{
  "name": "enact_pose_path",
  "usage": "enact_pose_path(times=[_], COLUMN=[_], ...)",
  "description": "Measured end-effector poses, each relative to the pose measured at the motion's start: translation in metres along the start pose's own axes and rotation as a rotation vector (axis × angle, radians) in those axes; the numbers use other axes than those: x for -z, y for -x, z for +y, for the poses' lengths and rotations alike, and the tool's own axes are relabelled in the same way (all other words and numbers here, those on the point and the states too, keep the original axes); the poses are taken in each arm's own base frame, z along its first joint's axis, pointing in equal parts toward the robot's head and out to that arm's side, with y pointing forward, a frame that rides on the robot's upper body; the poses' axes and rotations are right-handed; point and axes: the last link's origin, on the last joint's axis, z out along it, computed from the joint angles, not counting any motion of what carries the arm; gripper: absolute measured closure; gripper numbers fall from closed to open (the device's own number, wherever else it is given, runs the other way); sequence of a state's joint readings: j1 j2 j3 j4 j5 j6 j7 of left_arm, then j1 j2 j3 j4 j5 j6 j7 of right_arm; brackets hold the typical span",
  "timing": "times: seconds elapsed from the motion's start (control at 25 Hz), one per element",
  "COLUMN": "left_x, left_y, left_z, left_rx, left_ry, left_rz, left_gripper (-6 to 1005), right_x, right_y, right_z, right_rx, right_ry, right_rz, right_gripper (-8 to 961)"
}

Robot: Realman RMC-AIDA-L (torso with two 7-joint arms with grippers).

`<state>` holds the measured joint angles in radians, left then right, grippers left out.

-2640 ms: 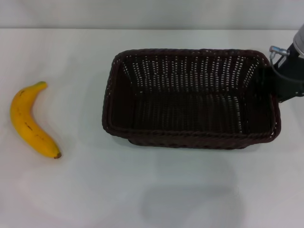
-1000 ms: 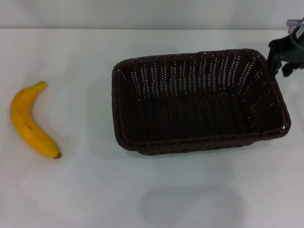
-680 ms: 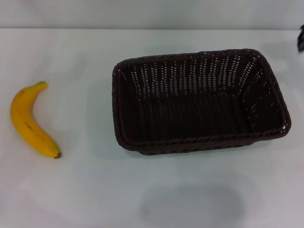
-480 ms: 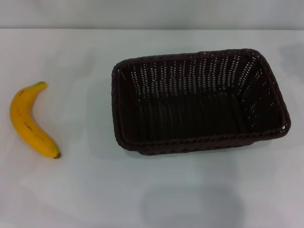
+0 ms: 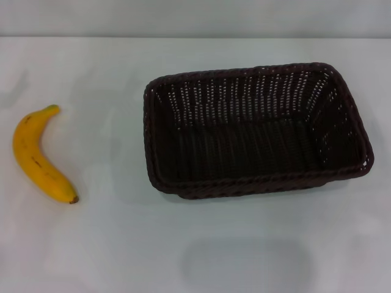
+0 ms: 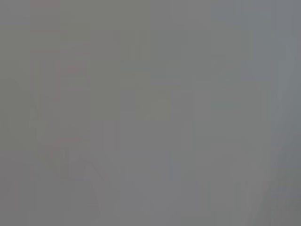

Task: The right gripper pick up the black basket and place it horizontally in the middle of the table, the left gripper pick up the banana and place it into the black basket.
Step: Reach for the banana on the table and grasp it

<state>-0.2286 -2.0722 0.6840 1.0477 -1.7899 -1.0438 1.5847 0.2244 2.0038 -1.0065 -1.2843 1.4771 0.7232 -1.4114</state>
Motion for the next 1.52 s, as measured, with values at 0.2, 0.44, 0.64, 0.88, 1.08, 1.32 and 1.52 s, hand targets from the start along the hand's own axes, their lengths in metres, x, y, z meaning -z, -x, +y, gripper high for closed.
enact_pose_path(times=[0.2,0.44,0.64,0.88,1.08,1.32,1.52], left_x=[0.006,0.002,-0.005,-0.014,-0.023,-0.036,-0.049], left_y=[-0.016,-0.031,-0.032,-0.033,-0.027,0.000,0.018], left_z=[0.012,0.031,0.043,0.051,0.051,0.049,0.053], left_rx=[0.126,0.239,0.296,0.353,0.400,0.423,0.407], left_ry=[0.008,-0.039,-0.133,-0.231,-0.292,-0.350,-0.398], left_rz=[-0.217,-0.474,-0.736,-0.953,-1.103,-1.260,-1.345], left_gripper=[148,155,161,168,173,180,186], right_x=[0.009,0.032,0.052,0.056,0.058,0.054,0.049], right_y=[-0.033,-0.067,-0.084,-0.095,-0.099,-0.103,-0.104], right_z=[-0.025,-0.043,-0.045,-0.044,-0.045,-0.044,-0.047], right_rx=[-0.045,-0.075,-0.047,-0.015,0.006,0.043,0.041], right_ry=[-0.071,-0.121,-0.182,-0.220,-0.241,-0.265,-0.284], right_rz=[-0.064,-0.153,-0.273,-0.265,-0.251,-0.240,-0.218], right_gripper=[702,700,666,521,368,168,104])
